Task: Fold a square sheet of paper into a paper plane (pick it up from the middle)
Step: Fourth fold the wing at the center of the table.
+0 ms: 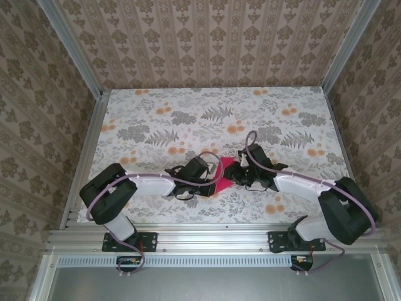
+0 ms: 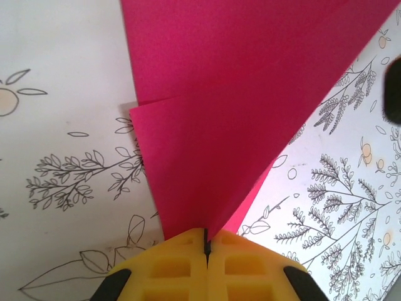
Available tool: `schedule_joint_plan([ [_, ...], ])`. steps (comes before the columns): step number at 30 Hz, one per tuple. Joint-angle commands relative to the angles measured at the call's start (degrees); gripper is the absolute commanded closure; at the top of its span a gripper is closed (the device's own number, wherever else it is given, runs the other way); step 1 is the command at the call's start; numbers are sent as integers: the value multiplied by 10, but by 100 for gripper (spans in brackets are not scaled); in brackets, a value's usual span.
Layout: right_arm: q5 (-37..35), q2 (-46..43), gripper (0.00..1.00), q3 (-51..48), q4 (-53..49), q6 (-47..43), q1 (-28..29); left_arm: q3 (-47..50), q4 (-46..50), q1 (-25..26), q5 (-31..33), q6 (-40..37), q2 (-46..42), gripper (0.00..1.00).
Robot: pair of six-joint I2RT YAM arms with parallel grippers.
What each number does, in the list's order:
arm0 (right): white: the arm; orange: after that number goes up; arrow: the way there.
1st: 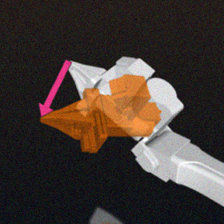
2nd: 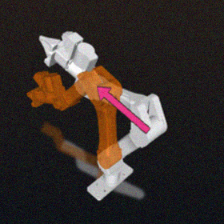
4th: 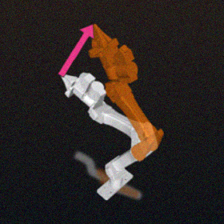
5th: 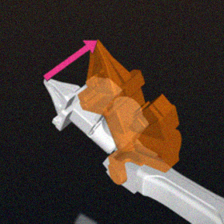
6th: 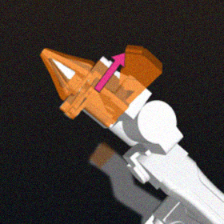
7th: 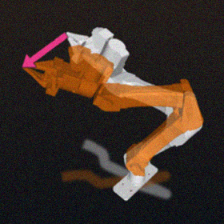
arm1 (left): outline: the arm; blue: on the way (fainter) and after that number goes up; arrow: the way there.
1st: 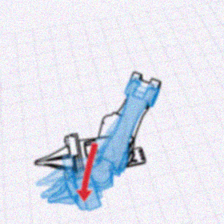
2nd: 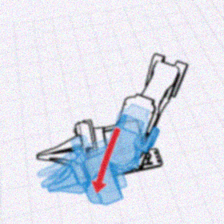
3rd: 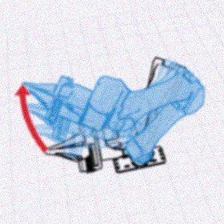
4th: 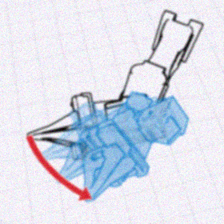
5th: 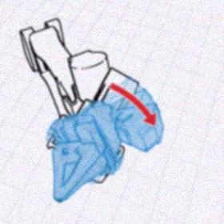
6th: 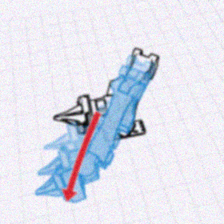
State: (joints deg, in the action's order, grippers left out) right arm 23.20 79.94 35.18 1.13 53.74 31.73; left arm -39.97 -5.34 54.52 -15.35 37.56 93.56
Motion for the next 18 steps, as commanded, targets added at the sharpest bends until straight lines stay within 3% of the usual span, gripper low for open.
schedule_joint_plan([
  [1, 7, 30, 81, 24, 22, -3, 5, 9, -22, -11, -35, 10, 13, 100],
  [7, -5, 76, 87, 56, 12, -8, 5, 15, -36, -25, -53, 13, 21, 100],
  [18, -17, 128, 88, 75, 23, -7, 4, 20, -42, -45, -76, 14, 28, 100],
])
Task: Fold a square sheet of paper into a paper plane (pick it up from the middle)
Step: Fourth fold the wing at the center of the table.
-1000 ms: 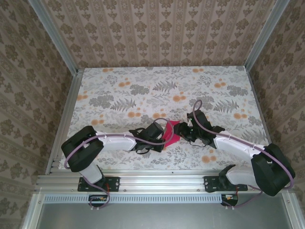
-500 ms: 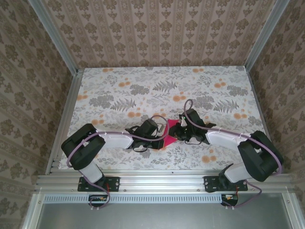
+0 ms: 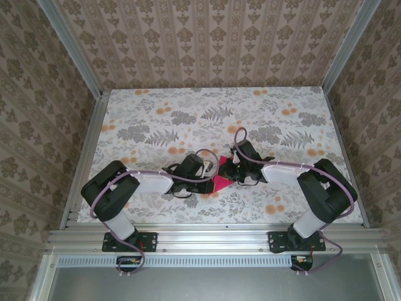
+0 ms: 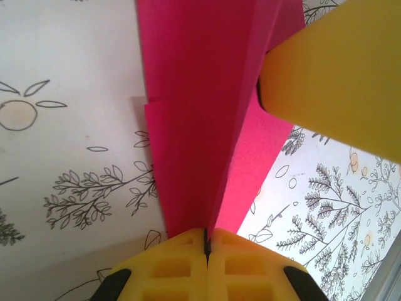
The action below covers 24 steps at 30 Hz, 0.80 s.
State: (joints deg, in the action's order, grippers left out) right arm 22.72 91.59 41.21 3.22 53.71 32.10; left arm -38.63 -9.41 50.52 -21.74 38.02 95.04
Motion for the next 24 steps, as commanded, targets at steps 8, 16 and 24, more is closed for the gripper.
schedule_joint_plan([
  [8, -29, 6, 88, 10, -12, -6, -1, -2, 10, -10, -19, 2, 15, 100],
  [16, -24, -62, 86, -5, -10, -7, -2, -17, 19, -13, -46, -5, 31, 100],
  [24, -11, -27, 87, -7, 24, 10, -1, -24, 18, -20, -64, 4, 47, 100],
])
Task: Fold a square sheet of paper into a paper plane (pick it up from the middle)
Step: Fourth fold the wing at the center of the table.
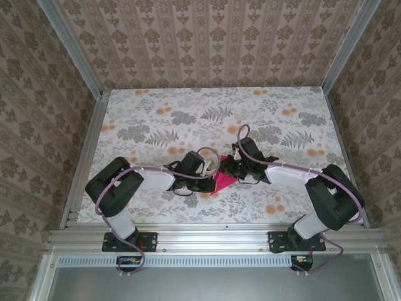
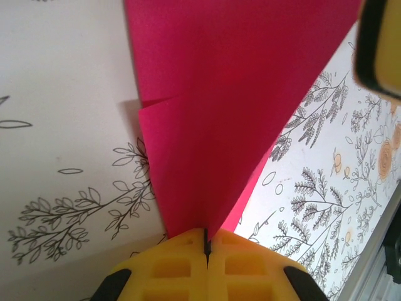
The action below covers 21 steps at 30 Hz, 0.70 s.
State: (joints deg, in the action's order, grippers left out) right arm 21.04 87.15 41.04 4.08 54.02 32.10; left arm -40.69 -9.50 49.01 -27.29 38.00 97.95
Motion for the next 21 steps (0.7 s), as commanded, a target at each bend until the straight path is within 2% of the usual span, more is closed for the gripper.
schedule_joint_plan([
  [1, 6, 22, 87, -4, 19, 6, -1, -3, 17, -6, -11, 5, 20, 100],
  [10, -2, 26, 87, -2, 15, 2, -4, 9, 0, -17, -23, 26, 29, 100],
  [15, 18, 49, 87, 6, 22, 2, -7, 3, 1, -19, -35, 24, 38, 100],
  [21, 4, 75, 87, 17, 11, -8, -8, 1, 1, -23, -37, 26, 43, 100],
])
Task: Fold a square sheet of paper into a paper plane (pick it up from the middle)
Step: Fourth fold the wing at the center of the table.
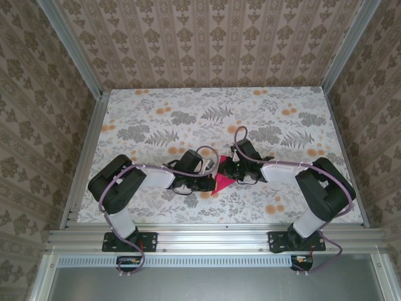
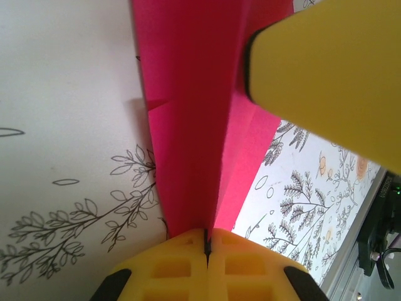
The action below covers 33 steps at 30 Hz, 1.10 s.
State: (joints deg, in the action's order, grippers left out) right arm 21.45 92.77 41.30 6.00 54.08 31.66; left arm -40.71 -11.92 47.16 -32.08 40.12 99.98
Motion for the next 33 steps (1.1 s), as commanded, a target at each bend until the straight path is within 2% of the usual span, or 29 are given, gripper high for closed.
schedule_joint_plan([
  [1, 1, 25, 87, 15, -6, -9, -5, 0, 26, -5, 10, 4, 22, 100],
  [5, -6, 39, 87, 18, -10, -13, -10, -4, 37, -7, 11, -2, 22, 100],
  [9, -9, 44, 87, 15, -9, -12, -11, 0, 43, -7, 16, -3, 16, 91],
  [16, -11, 46, 87, 11, -6, -9, -11, 7, 49, -6, 13, -9, 0, 86],
  [20, -12, 47, 87, 9, -3, -8, -11, 10, 53, -5, 15, -12, -12, 86],
  [27, -3, 59, 87, 13, 2, -9, -11, 13, 54, -4, 16, -15, -15, 96],
  [33, 0, 66, 88, 13, -3, -13, -11, 11, 54, 0, 13, -18, -9, 98],
])
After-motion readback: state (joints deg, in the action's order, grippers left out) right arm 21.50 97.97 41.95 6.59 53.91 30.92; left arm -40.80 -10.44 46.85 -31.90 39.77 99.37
